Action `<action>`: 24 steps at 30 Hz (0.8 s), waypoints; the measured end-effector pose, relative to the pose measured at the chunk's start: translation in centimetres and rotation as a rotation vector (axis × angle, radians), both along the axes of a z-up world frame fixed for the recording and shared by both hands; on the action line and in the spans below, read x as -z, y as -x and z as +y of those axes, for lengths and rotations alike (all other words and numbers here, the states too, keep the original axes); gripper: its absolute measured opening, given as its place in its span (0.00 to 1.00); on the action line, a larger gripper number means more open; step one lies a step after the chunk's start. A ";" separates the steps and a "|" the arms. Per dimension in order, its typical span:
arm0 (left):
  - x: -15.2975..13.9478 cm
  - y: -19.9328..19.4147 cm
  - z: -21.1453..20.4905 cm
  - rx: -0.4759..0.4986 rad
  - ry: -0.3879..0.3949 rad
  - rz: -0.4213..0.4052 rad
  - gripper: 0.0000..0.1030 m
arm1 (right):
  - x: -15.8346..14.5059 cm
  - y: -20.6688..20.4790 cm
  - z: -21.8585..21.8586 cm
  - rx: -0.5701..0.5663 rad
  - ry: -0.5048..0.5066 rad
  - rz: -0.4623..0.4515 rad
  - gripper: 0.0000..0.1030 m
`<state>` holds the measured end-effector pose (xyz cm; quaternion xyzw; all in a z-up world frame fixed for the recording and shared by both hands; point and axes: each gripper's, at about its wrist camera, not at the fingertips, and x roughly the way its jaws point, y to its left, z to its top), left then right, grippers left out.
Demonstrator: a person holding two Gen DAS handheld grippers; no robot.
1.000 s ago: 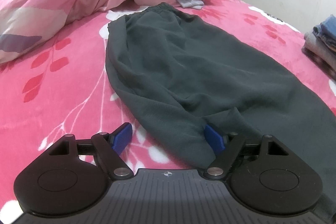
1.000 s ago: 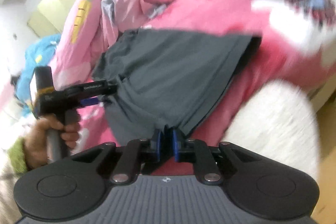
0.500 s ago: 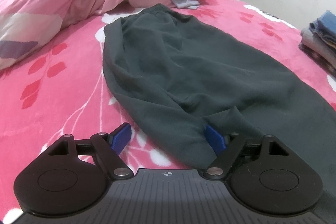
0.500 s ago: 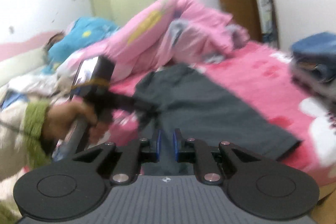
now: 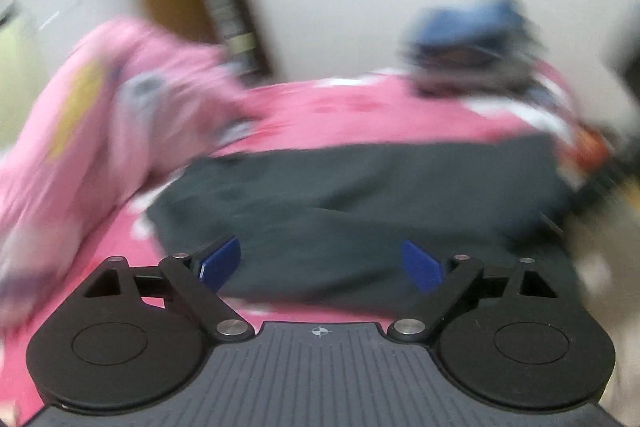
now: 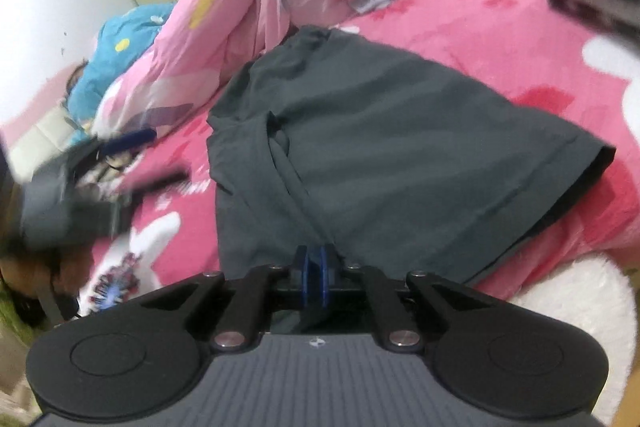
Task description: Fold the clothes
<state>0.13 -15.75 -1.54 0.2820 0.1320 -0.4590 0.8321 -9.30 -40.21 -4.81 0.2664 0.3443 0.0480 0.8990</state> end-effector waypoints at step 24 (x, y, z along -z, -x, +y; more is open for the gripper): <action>4.8 5.8 -4.3 0.566 -0.347 -0.294 0.49 | 3.0 -2.5 -5.1 0.010 -0.434 0.106 0.07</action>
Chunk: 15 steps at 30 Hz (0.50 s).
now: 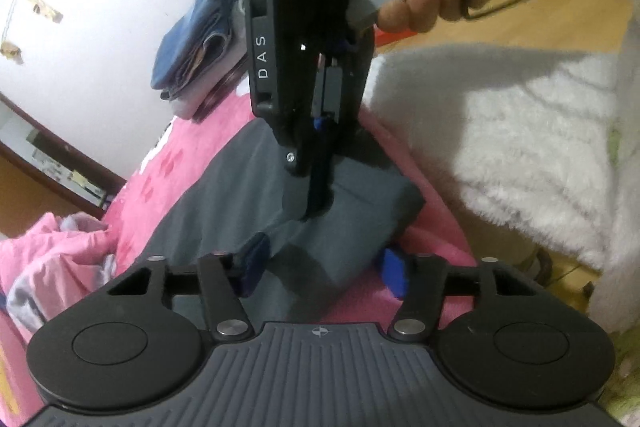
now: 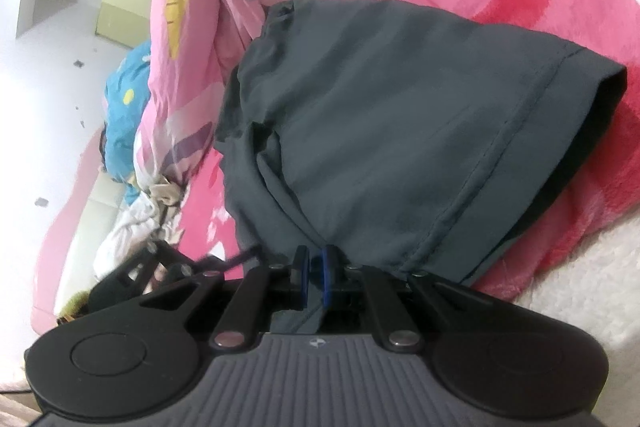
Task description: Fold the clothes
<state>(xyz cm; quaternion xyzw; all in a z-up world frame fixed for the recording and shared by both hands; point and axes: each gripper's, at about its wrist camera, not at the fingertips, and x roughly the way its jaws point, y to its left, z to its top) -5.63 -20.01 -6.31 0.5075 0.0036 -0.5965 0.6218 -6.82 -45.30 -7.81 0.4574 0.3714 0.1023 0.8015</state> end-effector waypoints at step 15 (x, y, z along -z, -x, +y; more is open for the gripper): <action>-2.6 -2.9 0.0 -0.164 0.175 0.257 0.13 | -0.8 8.4 -6.9 0.390 -0.272 -0.132 0.46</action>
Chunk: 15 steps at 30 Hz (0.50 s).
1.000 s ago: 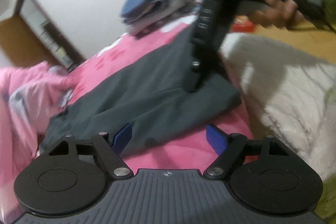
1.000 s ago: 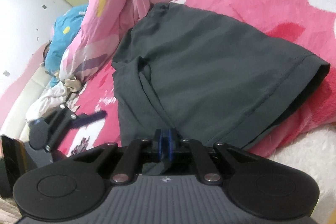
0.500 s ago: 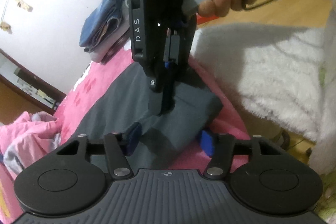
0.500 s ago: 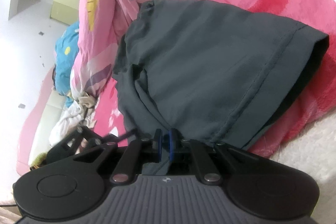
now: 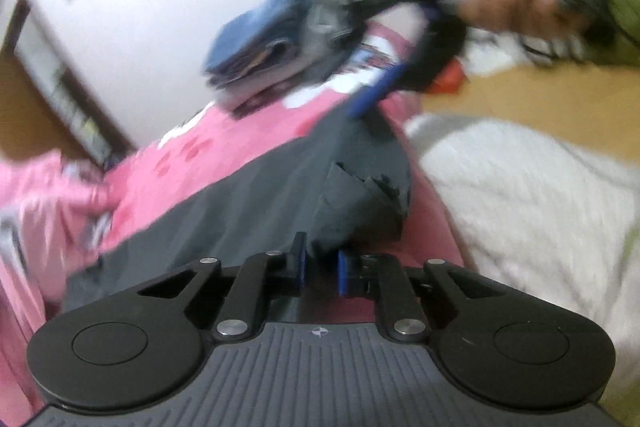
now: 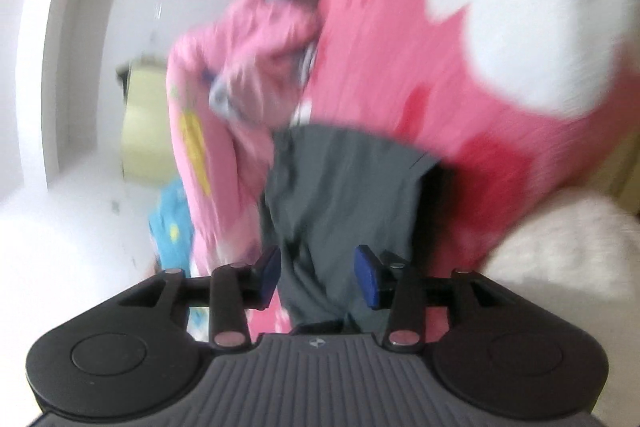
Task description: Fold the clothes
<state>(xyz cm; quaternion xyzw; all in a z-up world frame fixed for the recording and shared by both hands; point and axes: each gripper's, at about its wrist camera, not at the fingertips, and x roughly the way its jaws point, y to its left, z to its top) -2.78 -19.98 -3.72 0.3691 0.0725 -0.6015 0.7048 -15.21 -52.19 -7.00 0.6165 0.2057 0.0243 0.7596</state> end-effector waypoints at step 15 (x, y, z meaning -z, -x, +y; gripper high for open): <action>-1.6 -2.7 1.0 -0.178 0.151 0.213 0.06 | 2.5 0.1 -2.4 0.109 -0.082 0.153 0.48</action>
